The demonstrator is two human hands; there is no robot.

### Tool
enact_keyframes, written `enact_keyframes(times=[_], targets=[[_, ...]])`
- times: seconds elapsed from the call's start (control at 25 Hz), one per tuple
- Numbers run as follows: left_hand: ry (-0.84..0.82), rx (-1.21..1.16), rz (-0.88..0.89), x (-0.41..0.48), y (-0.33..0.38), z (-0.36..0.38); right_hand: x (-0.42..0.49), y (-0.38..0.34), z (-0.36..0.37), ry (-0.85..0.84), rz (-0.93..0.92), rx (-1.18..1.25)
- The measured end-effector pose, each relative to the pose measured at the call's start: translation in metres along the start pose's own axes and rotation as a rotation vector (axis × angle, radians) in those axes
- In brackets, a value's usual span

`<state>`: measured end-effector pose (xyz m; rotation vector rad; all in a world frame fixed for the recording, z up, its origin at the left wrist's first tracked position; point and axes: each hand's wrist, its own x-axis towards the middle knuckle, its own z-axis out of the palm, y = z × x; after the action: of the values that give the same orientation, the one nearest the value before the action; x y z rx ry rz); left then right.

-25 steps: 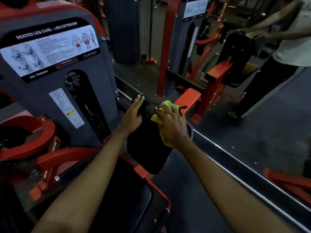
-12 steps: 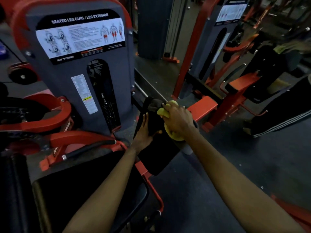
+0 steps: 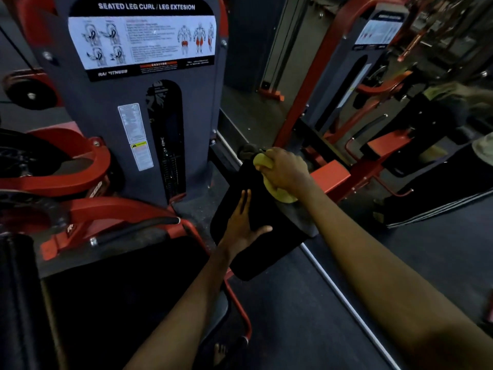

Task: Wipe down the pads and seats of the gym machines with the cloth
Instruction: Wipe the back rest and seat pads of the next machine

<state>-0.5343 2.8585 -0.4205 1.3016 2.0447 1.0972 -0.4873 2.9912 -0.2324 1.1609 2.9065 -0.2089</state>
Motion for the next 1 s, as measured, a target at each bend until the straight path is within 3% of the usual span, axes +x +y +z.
enact_keyframes(times=[0.2,0.52,0.76,0.88,1.0], targets=[[0.136,-0.019,0.028,0.016,0.005,-0.021,-0.041,0.018,0.005,0.085,-0.018,0.042],[0.048,-0.143,0.059,0.037,-0.001,-0.023,0.017,-0.013,-0.008,-0.032,0.078,-0.002],[0.035,-0.132,0.073,0.033,0.001,-0.029,0.006,0.002,-0.017,0.011,0.16,-0.245],[0.006,-0.118,0.066,0.033,0.001,-0.03,0.024,0.0,-0.019,0.04,0.077,-0.286],[-0.007,-0.108,0.046,0.032,0.002,-0.029,0.043,-0.028,-0.012,-0.09,-0.035,-0.275]])
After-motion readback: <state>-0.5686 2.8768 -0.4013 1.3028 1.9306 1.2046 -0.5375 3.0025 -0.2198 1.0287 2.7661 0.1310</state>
